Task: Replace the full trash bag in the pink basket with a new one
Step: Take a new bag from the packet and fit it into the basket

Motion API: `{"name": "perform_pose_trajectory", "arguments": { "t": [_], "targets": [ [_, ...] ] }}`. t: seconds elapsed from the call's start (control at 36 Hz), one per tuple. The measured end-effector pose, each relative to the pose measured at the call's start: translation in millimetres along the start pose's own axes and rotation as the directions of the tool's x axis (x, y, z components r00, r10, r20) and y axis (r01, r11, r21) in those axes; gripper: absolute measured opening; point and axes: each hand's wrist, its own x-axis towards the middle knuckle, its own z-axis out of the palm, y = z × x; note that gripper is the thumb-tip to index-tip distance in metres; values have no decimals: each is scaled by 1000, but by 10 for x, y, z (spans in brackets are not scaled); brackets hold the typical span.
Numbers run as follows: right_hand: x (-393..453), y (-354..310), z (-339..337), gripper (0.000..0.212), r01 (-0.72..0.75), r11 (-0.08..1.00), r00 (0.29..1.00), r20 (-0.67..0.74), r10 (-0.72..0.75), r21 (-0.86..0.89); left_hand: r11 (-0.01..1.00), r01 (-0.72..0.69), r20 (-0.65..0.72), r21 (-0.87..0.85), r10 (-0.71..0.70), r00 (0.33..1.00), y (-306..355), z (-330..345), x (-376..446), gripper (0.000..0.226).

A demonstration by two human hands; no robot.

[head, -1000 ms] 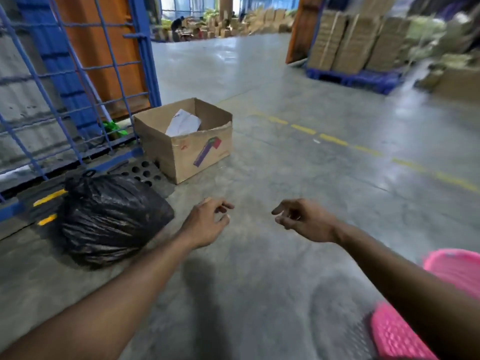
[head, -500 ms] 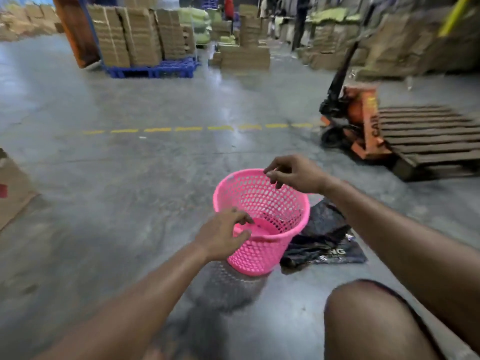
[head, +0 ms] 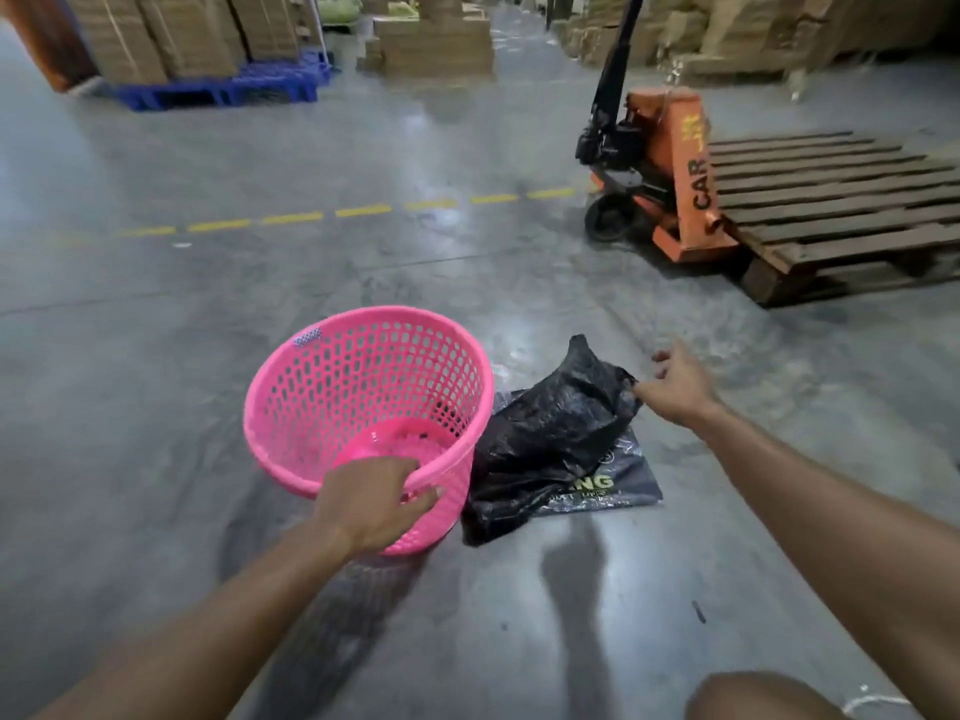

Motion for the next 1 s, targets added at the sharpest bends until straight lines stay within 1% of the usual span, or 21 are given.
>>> {"name": "perform_pose_trajectory", "arguments": {
  "t": [0.06, 0.14, 0.19, 0.28, 0.31, 0.36, 0.39, 0.42, 0.44, 0.47, 0.5, 0.53, 0.58, 0.61, 0.64, 0.67, 0.72, 0.78, 0.86, 0.94, 1.0],
  "targets": [
    [293, 359, 141, 89, -62, 998, 998, 22, 62, -31, 999, 5, -49, 33, -4, 999, -32, 118, 15, 41],
    [570, 677, 395, 107, -121, 992, 989, 82, 123, -29, 991, 1, -153, 135, 20, 988, -53, 182, 10, 45],
    [764, 786, 548, 122, -157, 987, 979, 134, 151, 36, 987, 12, -168, 157, 14, 986, -53, 222, 32, 44],
    [903, 807, 732, 145, -224, 959, 969, 141, 201, 173, 984, 34, -164, 175, -4, 986, -19, 164, -22, 36],
    [1001, 822, 809, 152, -260, 936, 963, 137, 233, 236, 982, 39, -168, 184, -8, 986, -3, 163, -9, 34],
    [1147, 827, 941, 167, -397, 855, 918, 163, 363, 334, 976, 61, -166, 209, -26, 986, 35, 144, 7, 31],
    [1226, 856, 1046, 173, -483, 792, 876, 198, 441, 374, 974, 74, -158, 215, -40, 987, 42, 145, 17, 30],
    [1269, 887, 1136, 175, -558, 717, 829, 242, 504, 418, 973, 82, -152, 214, -50, 987, 44, 138, 19, 28],
    [1287, 899, 1214, 170, -620, 635, 783, 313, 537, 462, 974, 90, -144, 209, -60, 988, 43, 135, 19, 27],
    [1256, 870, 1270, 159, -667, 563, 744, 391, 542, 489, 974, 93, -136, 205, -66, 989, 38, 136, 15, 26],
    [1185, 825, 1304, 140, -714, 504, 700, 489, 520, 486, 975, 92, -127, 202, -67, 990, 35, 136, 12, 25],
    [1122, 782, 1348, 113, -762, 454, 646, 598, 475, 462, 975, 92, -120, 204, -68, 990, 33, 137, 13, 25],
    [1008, 726, 1430, 54, -805, 441, 566, 734, 374, 396, 974, 91, -106, 206, -70, 992, 26, 138, 17, 26],
    [978, 714, 1477, 35, -806, 460, 550, 759, 347, 373, 974, 94, -103, 208, -74, 992, 24, 134, 19, 26],
    [949, 709, 1520, 23, -799, 487, 546, 766, 340, 353, 974, 94, -102, 206, -74, 992, 27, 136, 23, 26],
    [929, 687, 1559, 15, -793, 504, 546, 765, 342, 341, 975, 99, -98, 200, -81, 992, 22, 125, 16, 27],
    [901, 648, 1590, 11, -778, 501, 579, 742, 337, 380, 979, 100, -106, 176, -83, 991, 29, 120, 4, 27],
    [873, 580, 1565, 17, -749, 496, 636, 686, 353, 439, 984, 98, -113, 152, -81, 990, 32, 126, -5, 28],
    [831, 461, 1405, 12, -691, 506, 714, 596, 367, 517, 987, 102, -113, 127, -88, 990, 10, 133, -37, 28],
    [854, 373, 1188, 14, -633, 482, 772, 542, 334, 605, 988, 97, -138, 120, -80, 987, -14, 142, -39, 30],
    [868, 287, 999, 21, -583, 477, 812, 490, 316, 658, 987, 97, -168, 129, -74, 983, -6, 121, -28, 31]
  ]
}}
